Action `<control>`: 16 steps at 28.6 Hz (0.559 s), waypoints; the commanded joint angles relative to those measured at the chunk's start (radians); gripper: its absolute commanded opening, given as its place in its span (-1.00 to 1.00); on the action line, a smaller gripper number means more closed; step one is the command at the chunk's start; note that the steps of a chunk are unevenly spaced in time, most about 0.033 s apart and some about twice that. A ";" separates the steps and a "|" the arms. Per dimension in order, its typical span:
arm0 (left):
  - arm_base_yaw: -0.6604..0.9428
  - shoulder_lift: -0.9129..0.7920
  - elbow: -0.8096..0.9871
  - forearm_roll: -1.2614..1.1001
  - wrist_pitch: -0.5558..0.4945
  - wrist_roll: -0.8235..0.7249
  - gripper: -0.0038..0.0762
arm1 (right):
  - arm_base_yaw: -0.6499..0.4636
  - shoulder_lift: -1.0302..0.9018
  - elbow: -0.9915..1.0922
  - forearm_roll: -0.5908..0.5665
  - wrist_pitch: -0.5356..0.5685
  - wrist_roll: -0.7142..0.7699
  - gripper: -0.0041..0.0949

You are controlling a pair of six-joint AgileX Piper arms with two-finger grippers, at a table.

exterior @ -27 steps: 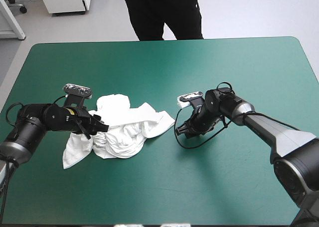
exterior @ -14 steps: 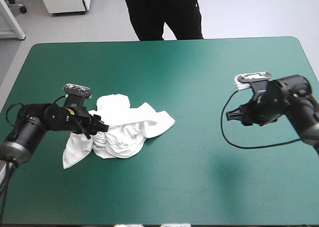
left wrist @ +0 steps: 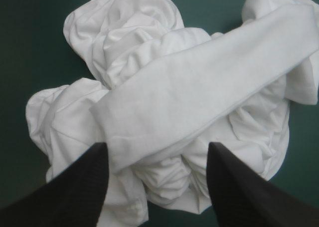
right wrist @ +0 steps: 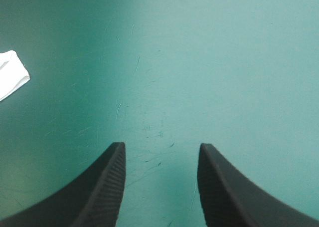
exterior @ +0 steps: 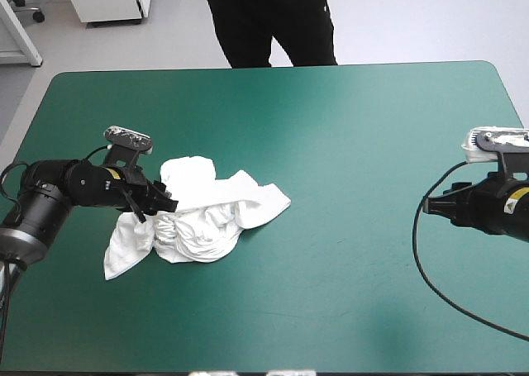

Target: Fold the cloth

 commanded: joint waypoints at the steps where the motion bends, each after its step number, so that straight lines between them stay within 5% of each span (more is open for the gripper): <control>1: -0.032 0.021 -0.074 -0.017 0.039 0.072 0.18 | -0.004 0.000 -0.025 -0.015 -0.001 0.002 -0.06; 5: -0.091 0.103 -0.117 -0.009 0.058 0.078 0.35 | -0.004 0.005 -0.025 -0.007 -0.001 0.002 -0.12; 16: -0.089 0.314 -0.133 0.026 0.019 0.043 0.35 | -0.004 0.005 -0.025 0.016 -0.001 0.000 -0.12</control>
